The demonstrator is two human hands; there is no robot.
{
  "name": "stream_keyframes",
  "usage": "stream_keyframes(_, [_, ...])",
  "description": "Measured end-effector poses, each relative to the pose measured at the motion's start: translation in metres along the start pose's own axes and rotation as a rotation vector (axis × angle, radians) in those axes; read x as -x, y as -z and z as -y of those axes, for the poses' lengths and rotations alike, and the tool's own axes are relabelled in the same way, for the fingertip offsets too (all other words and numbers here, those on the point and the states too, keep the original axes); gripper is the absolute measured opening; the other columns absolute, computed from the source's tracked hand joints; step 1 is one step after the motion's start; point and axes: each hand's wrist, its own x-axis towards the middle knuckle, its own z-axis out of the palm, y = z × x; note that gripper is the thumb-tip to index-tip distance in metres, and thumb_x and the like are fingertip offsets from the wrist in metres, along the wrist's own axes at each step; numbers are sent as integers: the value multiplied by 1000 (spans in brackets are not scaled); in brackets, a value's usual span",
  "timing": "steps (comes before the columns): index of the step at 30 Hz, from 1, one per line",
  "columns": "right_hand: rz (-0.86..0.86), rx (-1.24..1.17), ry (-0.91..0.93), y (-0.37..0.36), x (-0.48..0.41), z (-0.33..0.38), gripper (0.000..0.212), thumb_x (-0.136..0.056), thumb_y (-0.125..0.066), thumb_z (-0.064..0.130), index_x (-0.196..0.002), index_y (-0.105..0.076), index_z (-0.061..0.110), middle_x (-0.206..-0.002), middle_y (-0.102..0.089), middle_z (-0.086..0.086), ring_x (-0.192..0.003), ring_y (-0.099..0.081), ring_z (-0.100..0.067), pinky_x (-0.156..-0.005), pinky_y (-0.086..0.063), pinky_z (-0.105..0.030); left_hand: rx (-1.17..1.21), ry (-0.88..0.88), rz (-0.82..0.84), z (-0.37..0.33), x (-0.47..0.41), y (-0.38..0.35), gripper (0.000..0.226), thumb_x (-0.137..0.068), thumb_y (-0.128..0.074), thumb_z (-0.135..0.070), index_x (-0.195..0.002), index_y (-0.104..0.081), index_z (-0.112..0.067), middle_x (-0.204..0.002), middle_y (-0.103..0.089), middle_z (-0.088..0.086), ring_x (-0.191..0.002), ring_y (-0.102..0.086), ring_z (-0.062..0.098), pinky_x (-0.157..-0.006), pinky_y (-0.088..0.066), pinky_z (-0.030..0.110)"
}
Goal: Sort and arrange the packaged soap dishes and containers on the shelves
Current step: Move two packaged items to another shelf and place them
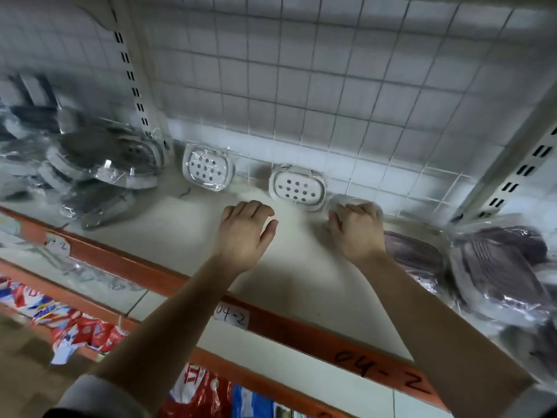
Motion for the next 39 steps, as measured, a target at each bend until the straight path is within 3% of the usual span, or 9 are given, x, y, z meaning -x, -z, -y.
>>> stream_keyframes(11, [-27, -64, -124, 0, 3, 17, 29, -93, -45, 32, -82, -65, 13, -92, -68, -7, -95, -60, -32, -91, -43, -42, 126, -182, -25, 36, -64, -15, 25, -93, -60, -19, -113, -66, -5, -112, -63, 12, -103, -58, 37, -88, -47, 46])
stream_keyframes(18, [-192, -144, -262, -12, 23, 44, 24, -88, -64, 29, -79, -59, 7, -91, -63, -13, -97, -56, -35, -82, -46, -40, 230, -218, 87, 50, -102, -30, 44, -104, -37, -22, -144, -42, -5, -150, -39, 15, -141, -31, 32, -116, -25, 43])
stream_keyframes(20, [-206, -166, -277, -14, 27, 48, 25, -89, -63, 30, -83, -60, 6, -94, -62, -12, -100, -55, -34, -81, -47, -42, 253, -219, 132, 51, -111, -34, 44, -104, -36, -23, -145, -41, -6, -145, -45, 16, -137, -36, 33, -113, -28, 43])
stream_keyframes(25, [-295, -164, -252, -19, 36, 55, 21, -93, -63, 24, -105, -72, 9, -106, -65, -11, -107, -56, -36, -86, -49, -43, 346, -210, 96, 58, -117, -38, 40, -100, -49, -23, -131, -55, 2, -114, -50, 22, -102, -55, 36, -96, -44, 44])
stream_keyframes(28, [-329, -170, -251, -18, 36, 59, 14, -90, -67, 19, -91, -74, 7, -97, -64, -10, -94, -60, -37, -75, -51, -43, 463, -201, 53, 63, -114, -39, 30, -97, -55, -22, -119, -64, -3, -114, -45, 21, -98, -55, 31, -95, -47, 40])
stream_keyframes(31, [-345, -206, -269, -19, 35, 61, 13, -87, -71, 16, -80, -71, 6, -93, -62, -11, -88, -60, -36, -66, -50, -40, 564, -207, 109, 63, -111, -40, 23, -98, -55, -21, -115, -62, -8, -129, -44, 21, -109, -57, 26, -98, -46, 36])
stream_keyframes(34, [-335, -223, -284, -20, 35, 61, 15, -87, -71, 19, -81, -69, 5, -96, -62, -11, -92, -59, -36, -64, -48, -39, 627, -208, 162, 62, -107, -36, 22, -98, -54, -23, -114, -59, -9, -113, -57, 14, -100, -63, 24, -90, -50, 39])
stream_keyframes(37, [-356, -212, -280, -20, 36, 61, 18, -84, -75, 23, -80, -67, 7, -95, -62, -10, -90, -60, -37, -62, -46, -36, 600, -258, 70, 65, -100, -29, 21, -93, -63, -18, -111, -62, -7, -107, -56, 12, -95, -63, 24, -90, -47, 30])
stream_keyframes(39, [-366, -194, -271, -20, 36, 61, 21, -81, -77, 26, -78, -66, 8, -95, -62, -9, -87, -61, -37, -60, -43, -33, 476, -268, 7, 70, -95, -27, 26, -89, -68, -19, -112, -64, -8, -108, -57, 11, -97, -59, 29, -88, -46, 39])
